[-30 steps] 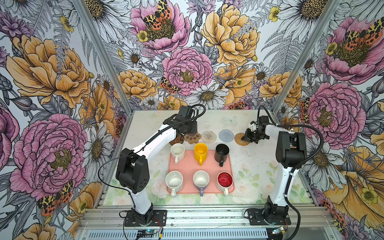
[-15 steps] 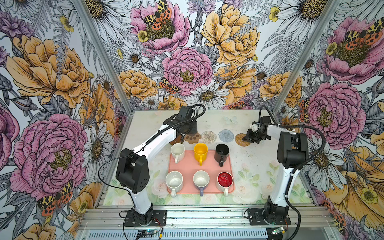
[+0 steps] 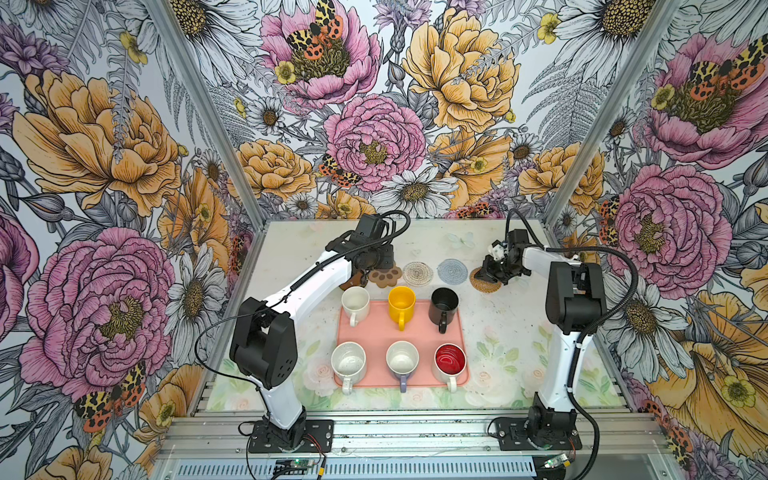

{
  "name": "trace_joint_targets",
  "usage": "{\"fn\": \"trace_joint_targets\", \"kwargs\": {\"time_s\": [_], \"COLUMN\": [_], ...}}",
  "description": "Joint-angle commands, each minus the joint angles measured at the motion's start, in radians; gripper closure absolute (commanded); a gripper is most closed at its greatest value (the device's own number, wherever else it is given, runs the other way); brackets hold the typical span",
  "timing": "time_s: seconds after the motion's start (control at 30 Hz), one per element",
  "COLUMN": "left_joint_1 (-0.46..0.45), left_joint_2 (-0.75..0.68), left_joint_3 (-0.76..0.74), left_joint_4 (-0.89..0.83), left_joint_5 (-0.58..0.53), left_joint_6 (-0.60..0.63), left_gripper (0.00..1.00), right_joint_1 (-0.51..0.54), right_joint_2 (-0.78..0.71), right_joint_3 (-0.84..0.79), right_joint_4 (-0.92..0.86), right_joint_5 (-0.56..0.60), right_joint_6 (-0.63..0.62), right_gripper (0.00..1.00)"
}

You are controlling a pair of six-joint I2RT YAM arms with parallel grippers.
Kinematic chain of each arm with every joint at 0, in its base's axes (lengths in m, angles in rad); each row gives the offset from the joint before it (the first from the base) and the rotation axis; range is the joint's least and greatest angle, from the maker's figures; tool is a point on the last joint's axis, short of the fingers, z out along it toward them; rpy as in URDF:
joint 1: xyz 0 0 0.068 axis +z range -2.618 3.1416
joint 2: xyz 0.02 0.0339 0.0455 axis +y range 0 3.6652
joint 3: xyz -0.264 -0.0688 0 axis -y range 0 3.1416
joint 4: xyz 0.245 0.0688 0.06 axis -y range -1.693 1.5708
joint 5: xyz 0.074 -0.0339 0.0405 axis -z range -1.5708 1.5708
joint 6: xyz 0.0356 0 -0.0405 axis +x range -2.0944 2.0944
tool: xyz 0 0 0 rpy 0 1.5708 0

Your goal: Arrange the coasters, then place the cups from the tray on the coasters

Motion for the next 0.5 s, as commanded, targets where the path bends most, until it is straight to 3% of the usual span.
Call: {"fn": "trace_joint_targets", "kwargs": {"time_s": [0.0,0.47], "left_joint_1": [0.004,0.009], "left_joint_2": [-0.046,-0.051], "left_joint_3": [-0.015,-0.012], "left_joint_4": [0.018,0.018], "left_joint_5": [-0.015,-0.015], "left_joint_6": [-0.008,-0.008], "left_gripper": [0.73,0.73], "right_joint_1": [0.011,0.034], "right_joint_2": [0.032,0.078], "right_joint_3": [0.031,0.096], "right_joint_4": [-0.001,-0.003], "right_joint_5": [0.004,-0.005], "right_joint_6": [0.011,0.03], "right_gripper": [1.0,1.0]}}
